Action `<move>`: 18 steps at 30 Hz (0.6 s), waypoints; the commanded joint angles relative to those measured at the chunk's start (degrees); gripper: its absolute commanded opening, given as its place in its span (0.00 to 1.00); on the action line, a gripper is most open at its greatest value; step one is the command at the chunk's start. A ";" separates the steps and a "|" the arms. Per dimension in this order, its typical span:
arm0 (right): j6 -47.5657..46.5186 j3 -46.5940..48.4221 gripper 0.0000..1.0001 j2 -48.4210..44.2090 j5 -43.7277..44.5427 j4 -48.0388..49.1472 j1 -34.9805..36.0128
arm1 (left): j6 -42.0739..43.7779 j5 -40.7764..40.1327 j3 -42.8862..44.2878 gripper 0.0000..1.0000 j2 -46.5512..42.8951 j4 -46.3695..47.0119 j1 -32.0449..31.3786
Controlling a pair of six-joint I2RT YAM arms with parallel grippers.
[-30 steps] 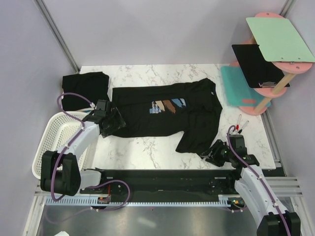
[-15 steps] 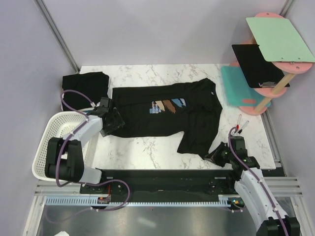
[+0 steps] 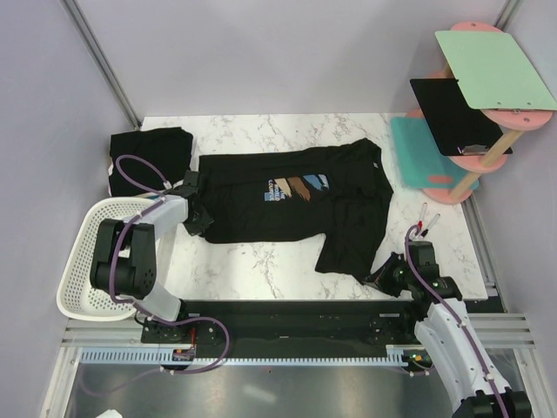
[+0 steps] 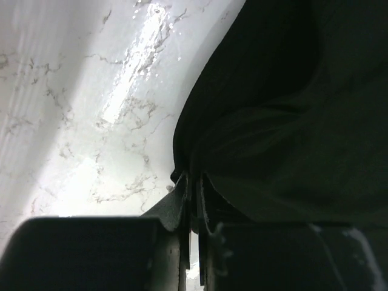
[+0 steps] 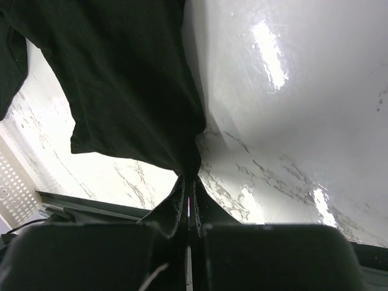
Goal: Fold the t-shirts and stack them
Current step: Grap the side of the flattened tshirt closest away from the robot with both arms
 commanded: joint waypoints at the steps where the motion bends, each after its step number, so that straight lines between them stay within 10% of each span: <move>1: -1.65 3.85 0.00 0.39 1.07 -1.93 0.19 | -0.99 -2.26 -0.14 0.02 -0.27 0.31 0.25; 18: -7.45 18.44 0.00 -3.66 7.48 -2.99 0.28 | -0.72 -2.53 -0.41 0.02 -14.87 -5.14 1.04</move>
